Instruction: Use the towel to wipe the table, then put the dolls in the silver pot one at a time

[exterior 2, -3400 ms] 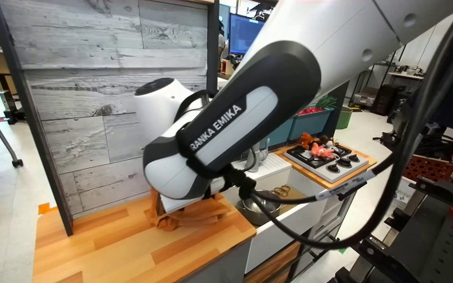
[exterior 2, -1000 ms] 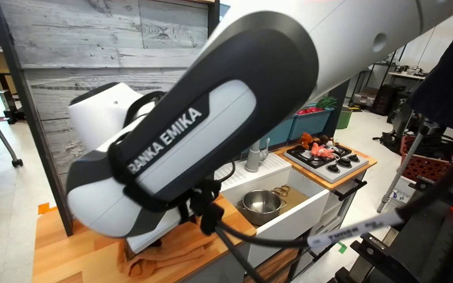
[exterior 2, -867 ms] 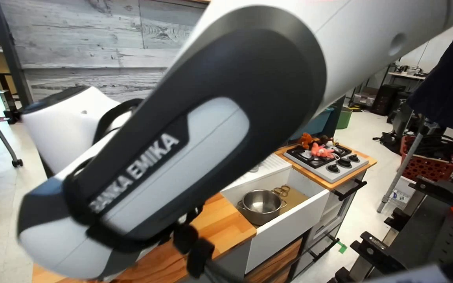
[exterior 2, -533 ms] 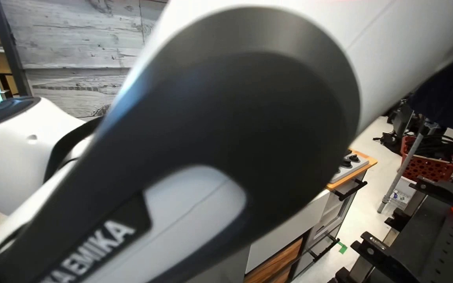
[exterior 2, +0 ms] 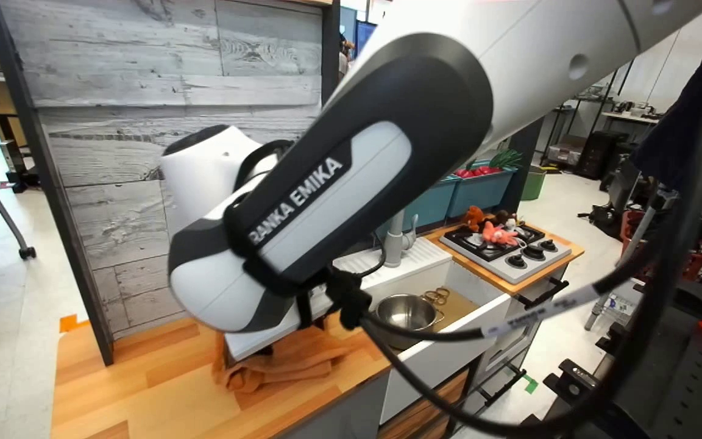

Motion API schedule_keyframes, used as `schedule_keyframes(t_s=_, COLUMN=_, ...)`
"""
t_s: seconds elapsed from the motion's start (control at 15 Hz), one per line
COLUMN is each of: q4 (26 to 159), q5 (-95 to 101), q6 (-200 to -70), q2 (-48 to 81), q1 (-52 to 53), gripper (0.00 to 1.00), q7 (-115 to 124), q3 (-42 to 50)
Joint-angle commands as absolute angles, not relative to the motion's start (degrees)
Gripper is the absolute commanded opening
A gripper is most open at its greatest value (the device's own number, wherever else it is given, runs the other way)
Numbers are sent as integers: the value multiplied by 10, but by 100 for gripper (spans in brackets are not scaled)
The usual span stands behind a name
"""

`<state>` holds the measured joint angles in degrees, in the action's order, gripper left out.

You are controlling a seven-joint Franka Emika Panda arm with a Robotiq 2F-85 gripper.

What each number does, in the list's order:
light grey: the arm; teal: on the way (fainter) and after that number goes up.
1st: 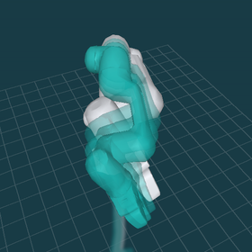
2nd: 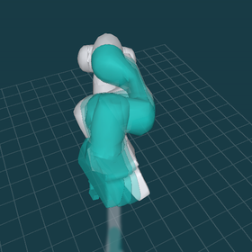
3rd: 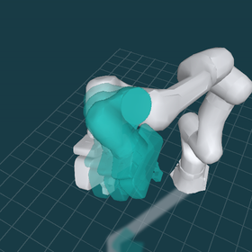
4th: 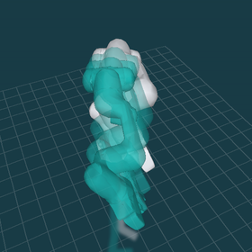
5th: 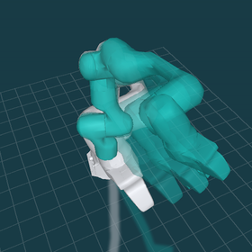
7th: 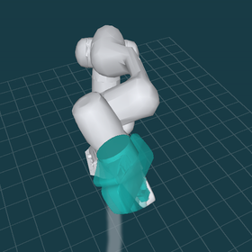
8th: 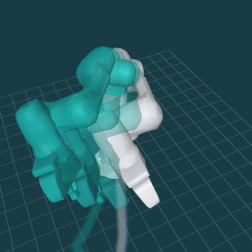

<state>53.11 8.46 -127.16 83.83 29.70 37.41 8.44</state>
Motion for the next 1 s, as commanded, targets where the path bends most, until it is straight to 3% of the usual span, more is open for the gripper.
schedule_keyframes(t_s=0.0, q4=527, q5=58, q6=-1242, q2=868, q1=258, gripper=100, q7=383, q3=77)
schedule_keyframes(t_s=0.67, q4=447, q5=71, q6=-1263, q2=906, q1=341, gripper=100, q7=314, q3=9)
schedule_keyframes(t_s=0.8, q4=538, q5=73, q6=-1299, q2=850, q1=347, gripper=100, q7=316, q3=10)
schedule_keyframes(t_s=0.93, q4=465, q5=65, q6=-1260, q2=900, q1=330, gripper=100, q7=311, q3=19)
